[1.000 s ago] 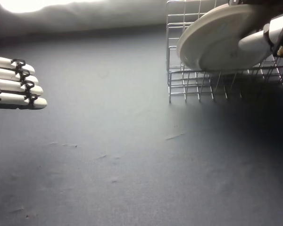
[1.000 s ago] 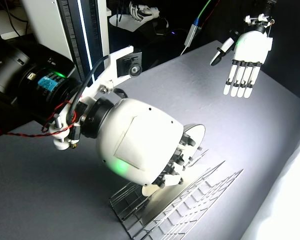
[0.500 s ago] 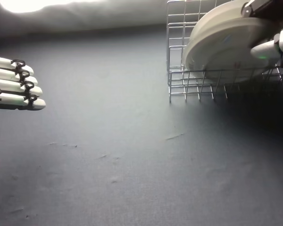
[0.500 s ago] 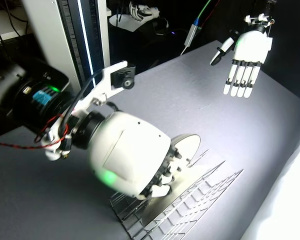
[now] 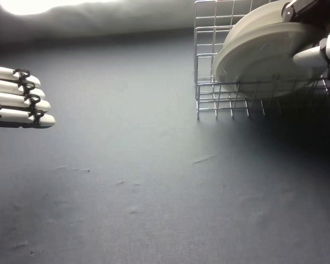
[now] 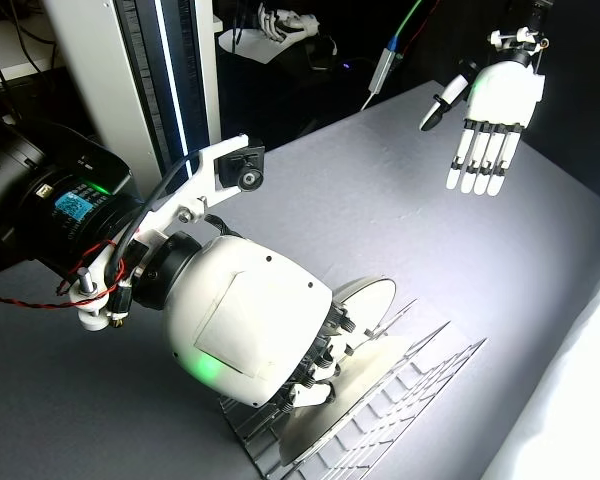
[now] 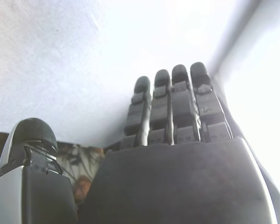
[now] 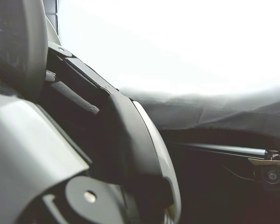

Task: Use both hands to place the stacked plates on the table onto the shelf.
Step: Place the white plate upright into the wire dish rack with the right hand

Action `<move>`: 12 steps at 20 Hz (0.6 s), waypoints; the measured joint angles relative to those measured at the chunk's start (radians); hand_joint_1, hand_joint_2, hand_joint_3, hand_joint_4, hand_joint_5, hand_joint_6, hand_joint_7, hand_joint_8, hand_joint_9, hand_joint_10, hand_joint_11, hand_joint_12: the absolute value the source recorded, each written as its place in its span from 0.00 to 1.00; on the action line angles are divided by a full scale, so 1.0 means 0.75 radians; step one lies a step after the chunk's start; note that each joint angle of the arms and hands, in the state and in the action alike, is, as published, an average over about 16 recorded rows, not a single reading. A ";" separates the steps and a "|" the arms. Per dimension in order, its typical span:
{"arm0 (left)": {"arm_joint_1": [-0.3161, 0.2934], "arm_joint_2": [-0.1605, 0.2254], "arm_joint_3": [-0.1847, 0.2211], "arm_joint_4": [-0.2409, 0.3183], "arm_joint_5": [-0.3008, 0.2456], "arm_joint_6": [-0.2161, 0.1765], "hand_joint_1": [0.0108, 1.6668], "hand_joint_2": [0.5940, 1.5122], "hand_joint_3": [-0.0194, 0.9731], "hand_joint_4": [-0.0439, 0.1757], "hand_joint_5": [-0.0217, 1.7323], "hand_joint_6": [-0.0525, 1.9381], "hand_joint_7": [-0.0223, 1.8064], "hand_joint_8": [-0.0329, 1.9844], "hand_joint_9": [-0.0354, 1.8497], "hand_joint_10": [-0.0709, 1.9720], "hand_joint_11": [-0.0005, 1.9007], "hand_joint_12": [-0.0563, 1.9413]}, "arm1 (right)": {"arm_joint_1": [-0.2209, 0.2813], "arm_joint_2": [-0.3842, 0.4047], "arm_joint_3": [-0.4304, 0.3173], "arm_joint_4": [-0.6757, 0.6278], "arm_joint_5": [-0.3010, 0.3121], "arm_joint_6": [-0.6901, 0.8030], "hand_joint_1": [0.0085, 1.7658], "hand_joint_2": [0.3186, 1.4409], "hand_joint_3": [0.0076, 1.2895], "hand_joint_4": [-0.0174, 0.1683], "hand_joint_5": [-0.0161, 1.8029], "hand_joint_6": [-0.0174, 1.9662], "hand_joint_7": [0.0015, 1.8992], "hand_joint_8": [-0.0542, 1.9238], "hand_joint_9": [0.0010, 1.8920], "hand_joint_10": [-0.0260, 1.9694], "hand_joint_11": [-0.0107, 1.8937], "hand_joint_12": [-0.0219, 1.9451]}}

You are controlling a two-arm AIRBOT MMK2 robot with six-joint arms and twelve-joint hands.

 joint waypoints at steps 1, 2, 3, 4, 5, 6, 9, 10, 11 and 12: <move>0.000 0.000 0.000 0.000 0.000 0.000 0.00 0.53 0.04 0.22 0.07 0.03 0.08 0.02 0.08 0.04 0.01 0.14 | 0.000 0.000 0.000 -0.001 0.002 0.000 0.76 0.64 0.01 0.05 0.49 0.50 0.54 0.43 0.49 0.52 0.37 0.70; 0.001 0.000 0.000 0.000 0.000 0.000 0.00 0.53 0.04 0.22 0.07 0.03 0.07 0.02 0.07 0.04 0.01 0.14 | 0.000 0.000 0.000 -0.003 0.005 0.000 0.76 0.64 0.01 0.06 0.48 0.48 0.53 0.42 0.48 0.51 0.36 0.70; 0.001 0.000 0.000 0.000 0.000 -0.001 0.00 0.53 0.04 0.22 0.07 0.03 0.07 0.02 0.07 0.04 0.01 0.14 | 0.001 0.000 0.000 -0.004 0.007 0.000 0.75 0.65 0.01 0.06 0.47 0.45 0.52 0.40 0.46 0.50 0.34 0.71; 0.001 0.000 0.000 0.000 0.000 -0.001 0.00 0.53 0.04 0.22 0.07 0.03 0.07 0.02 0.08 0.04 0.01 0.14 | 0.002 0.000 0.000 -0.006 0.010 0.000 0.74 0.65 0.01 0.06 0.47 0.43 0.51 0.38 0.45 0.48 0.33 0.71; 0.001 0.000 0.000 0.000 0.000 -0.002 0.00 0.53 0.04 0.22 0.07 0.03 0.07 0.02 0.07 0.04 0.01 0.14 | 0.004 0.000 -0.001 -0.008 0.011 0.000 0.73 0.66 0.01 0.06 0.46 0.40 0.50 0.37 0.44 0.47 0.31 0.71; 0.002 0.000 0.000 0.000 0.000 -0.002 0.00 0.53 0.04 0.22 0.07 0.03 0.07 0.02 0.07 0.04 0.01 0.14 | 0.009 0.000 -0.002 -0.011 0.013 0.000 0.73 0.67 0.01 0.06 0.45 0.37 0.50 0.35 0.43 0.46 0.30 0.72; 0.002 0.000 0.001 0.000 -0.002 -0.004 0.00 0.53 0.04 0.22 0.07 0.03 0.08 0.02 0.07 0.04 0.01 0.14 | 0.028 0.000 -0.012 -0.028 0.021 -0.001 0.70 0.68 0.00 0.07 0.43 0.29 0.46 0.29 0.38 0.41 0.24 0.72; 0.003 0.000 0.002 0.000 -0.003 -0.005 0.00 0.53 0.04 0.22 0.07 0.03 0.08 0.02 0.07 0.04 0.01 0.15 | 0.035 0.000 -0.017 -0.038 0.024 -0.001 0.69 0.69 0.00 0.07 0.42 0.26 0.45 0.26 0.37 0.39 0.22 0.73; 0.003 -0.001 0.003 0.000 -0.004 -0.005 0.00 0.53 0.04 0.22 0.07 0.03 0.08 0.02 0.07 0.04 0.01 0.15 | 0.042 0.000 -0.023 -0.050 0.027 -0.001 0.67 0.69 0.00 0.07 0.41 0.23 0.44 0.24 0.35 0.38 0.20 0.73; 0.003 -0.001 0.004 -0.001 -0.005 -0.006 0.00 0.53 0.04 0.22 0.07 0.03 0.08 0.02 0.07 0.04 0.01 0.15 | 0.050 0.000 -0.030 -0.066 0.030 -0.001 0.66 0.70 0.00 0.07 0.40 0.20 0.42 0.22 0.33 0.36 0.17 0.73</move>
